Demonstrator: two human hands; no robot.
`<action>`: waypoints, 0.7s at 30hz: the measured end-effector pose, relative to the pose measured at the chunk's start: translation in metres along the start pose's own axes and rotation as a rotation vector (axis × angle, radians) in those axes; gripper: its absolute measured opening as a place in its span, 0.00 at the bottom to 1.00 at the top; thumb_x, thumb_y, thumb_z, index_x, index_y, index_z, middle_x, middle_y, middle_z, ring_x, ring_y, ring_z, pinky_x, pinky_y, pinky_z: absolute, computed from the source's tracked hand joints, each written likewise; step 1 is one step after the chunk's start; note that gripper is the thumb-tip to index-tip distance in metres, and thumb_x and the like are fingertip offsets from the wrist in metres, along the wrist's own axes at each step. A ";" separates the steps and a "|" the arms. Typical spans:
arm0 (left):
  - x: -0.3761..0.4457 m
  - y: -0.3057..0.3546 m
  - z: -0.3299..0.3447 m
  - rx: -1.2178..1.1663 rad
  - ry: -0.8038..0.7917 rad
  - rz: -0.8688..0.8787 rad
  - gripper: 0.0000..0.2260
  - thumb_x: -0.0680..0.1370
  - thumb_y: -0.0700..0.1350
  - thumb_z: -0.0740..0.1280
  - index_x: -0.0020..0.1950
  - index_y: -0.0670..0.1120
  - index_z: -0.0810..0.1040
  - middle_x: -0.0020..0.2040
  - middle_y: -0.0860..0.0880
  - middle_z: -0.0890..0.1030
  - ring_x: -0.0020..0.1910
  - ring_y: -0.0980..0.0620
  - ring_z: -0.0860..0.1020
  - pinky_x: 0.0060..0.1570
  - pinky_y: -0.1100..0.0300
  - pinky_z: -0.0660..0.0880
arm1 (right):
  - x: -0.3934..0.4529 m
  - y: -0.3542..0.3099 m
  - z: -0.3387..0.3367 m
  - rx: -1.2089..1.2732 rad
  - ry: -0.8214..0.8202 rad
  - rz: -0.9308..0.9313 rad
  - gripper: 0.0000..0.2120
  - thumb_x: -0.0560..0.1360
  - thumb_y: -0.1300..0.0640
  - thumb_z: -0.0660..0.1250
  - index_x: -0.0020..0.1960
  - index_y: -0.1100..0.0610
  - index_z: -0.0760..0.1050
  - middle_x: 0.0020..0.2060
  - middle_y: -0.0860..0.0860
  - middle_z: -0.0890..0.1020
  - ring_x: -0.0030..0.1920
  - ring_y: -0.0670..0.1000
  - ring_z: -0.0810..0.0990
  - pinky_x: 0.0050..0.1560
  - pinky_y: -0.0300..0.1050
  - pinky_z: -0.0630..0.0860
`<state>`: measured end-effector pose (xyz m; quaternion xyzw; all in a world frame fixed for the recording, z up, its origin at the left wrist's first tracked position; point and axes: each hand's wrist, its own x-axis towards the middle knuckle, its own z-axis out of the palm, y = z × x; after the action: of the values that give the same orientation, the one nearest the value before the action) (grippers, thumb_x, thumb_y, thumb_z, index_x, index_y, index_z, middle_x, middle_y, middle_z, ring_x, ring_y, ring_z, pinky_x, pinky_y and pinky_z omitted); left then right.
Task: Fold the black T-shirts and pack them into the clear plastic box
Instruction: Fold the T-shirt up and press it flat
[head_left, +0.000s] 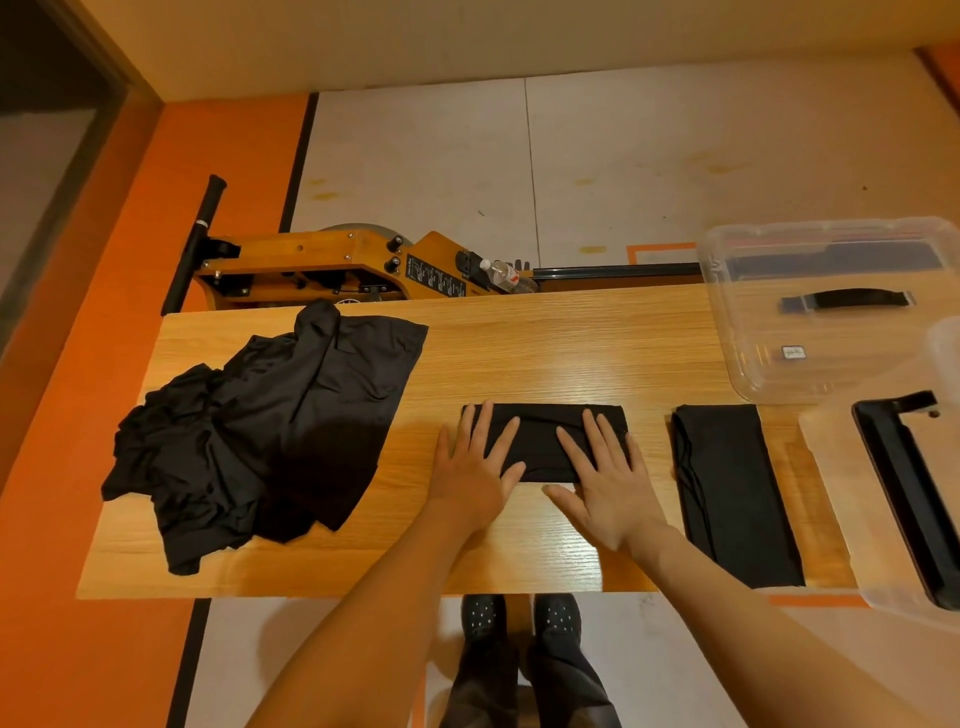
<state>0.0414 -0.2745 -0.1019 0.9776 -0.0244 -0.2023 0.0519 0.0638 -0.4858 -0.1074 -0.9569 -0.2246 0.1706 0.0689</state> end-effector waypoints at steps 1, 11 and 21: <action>-0.001 0.000 0.001 -0.012 -0.005 -0.011 0.34 0.71 0.66 0.29 0.77 0.57 0.36 0.78 0.47 0.32 0.76 0.44 0.34 0.73 0.41 0.40 | -0.003 0.002 0.001 0.007 0.003 0.024 0.35 0.78 0.29 0.42 0.78 0.45 0.37 0.78 0.53 0.36 0.77 0.51 0.31 0.75 0.55 0.32; 0.004 0.012 -0.024 -0.372 0.273 -0.301 0.26 0.80 0.56 0.60 0.76 0.48 0.61 0.73 0.46 0.63 0.72 0.47 0.63 0.66 0.53 0.64 | 0.003 0.008 -0.022 0.490 0.351 0.429 0.22 0.81 0.46 0.59 0.68 0.60 0.72 0.61 0.57 0.78 0.63 0.57 0.74 0.61 0.54 0.72; 0.028 0.007 -0.034 -0.794 0.152 -0.665 0.21 0.79 0.52 0.66 0.68 0.43 0.69 0.64 0.45 0.74 0.62 0.44 0.73 0.62 0.49 0.70 | 0.034 0.006 -0.028 0.759 0.267 0.684 0.16 0.75 0.54 0.72 0.57 0.63 0.75 0.48 0.57 0.81 0.49 0.58 0.80 0.44 0.48 0.75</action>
<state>0.0807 -0.2801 -0.0811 0.8495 0.3696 -0.1300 0.3533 0.1048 -0.4772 -0.0927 -0.8967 0.1887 0.1293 0.3790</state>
